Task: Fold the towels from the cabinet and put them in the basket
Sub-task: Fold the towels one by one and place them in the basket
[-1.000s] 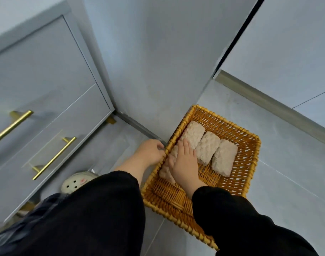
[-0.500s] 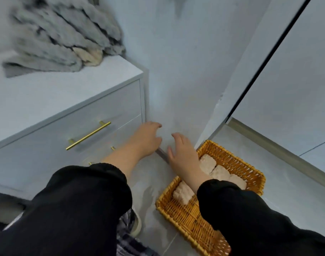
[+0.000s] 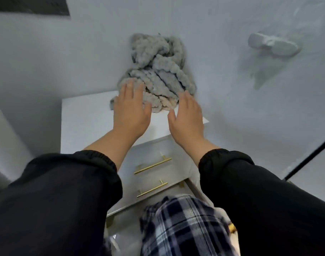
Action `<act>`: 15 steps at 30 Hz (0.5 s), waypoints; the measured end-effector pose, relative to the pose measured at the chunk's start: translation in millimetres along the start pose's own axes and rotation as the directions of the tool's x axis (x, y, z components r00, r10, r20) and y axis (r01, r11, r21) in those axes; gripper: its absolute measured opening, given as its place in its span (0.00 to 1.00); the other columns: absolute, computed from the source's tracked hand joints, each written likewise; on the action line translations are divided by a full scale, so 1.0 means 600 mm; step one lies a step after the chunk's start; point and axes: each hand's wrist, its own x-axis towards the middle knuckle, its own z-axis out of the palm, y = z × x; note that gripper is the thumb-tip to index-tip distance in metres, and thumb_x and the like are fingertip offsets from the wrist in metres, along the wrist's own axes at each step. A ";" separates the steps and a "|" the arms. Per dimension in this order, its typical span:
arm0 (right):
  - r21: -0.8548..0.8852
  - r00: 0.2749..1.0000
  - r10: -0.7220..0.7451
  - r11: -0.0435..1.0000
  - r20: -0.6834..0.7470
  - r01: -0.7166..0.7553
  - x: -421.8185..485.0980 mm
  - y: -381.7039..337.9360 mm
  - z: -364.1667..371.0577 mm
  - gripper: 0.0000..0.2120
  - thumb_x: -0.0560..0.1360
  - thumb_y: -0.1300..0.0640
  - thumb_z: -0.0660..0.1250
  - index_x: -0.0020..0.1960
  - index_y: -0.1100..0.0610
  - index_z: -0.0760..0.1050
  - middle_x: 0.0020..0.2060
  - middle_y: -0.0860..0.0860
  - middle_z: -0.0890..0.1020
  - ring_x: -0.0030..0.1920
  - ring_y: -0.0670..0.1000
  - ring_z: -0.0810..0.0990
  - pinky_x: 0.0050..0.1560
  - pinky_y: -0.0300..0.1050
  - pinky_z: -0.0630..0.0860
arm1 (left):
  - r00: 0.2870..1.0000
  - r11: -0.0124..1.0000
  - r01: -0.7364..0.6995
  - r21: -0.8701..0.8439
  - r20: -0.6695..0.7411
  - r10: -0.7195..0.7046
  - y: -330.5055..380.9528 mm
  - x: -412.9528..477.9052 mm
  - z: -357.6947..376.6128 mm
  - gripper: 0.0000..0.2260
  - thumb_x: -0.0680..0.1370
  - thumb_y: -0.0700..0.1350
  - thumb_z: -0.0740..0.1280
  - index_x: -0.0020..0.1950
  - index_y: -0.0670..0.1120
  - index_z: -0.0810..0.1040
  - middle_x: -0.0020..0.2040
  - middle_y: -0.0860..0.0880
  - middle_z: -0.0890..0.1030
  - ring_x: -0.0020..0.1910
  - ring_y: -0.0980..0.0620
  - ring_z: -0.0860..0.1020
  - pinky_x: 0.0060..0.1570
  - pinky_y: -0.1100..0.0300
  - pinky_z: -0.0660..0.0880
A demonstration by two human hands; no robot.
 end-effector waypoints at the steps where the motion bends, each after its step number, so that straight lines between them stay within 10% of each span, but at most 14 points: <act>1: 0.004 1.000 0.002 1.000 0.011 -0.002 0.009 -0.010 0.014 0.26 0.80 0.53 0.55 0.75 0.60 0.56 0.76 0.57 0.57 0.75 0.56 0.55 0.74 0.51 0.52 | 1.000 1.000 0.023 0.005 -0.004 -0.023 -0.014 0.001 0.001 0.25 0.81 0.48 0.58 0.77 0.45 0.57 0.78 0.43 0.54 0.77 0.43 0.52 0.73 0.45 0.53; 15: 0.047 0.996 0.078 0.996 0.048 -0.081 0.044 -0.039 0.123 0.27 0.80 0.51 0.55 0.76 0.60 0.56 0.76 0.58 0.58 0.76 0.57 0.54 0.74 0.55 0.53 | 0.979 0.978 0.190 -0.081 0.094 -0.182 -0.096 0.001 0.054 0.26 0.82 0.49 0.55 0.78 0.48 0.51 0.79 0.46 0.49 0.77 0.46 0.46 0.75 0.46 0.48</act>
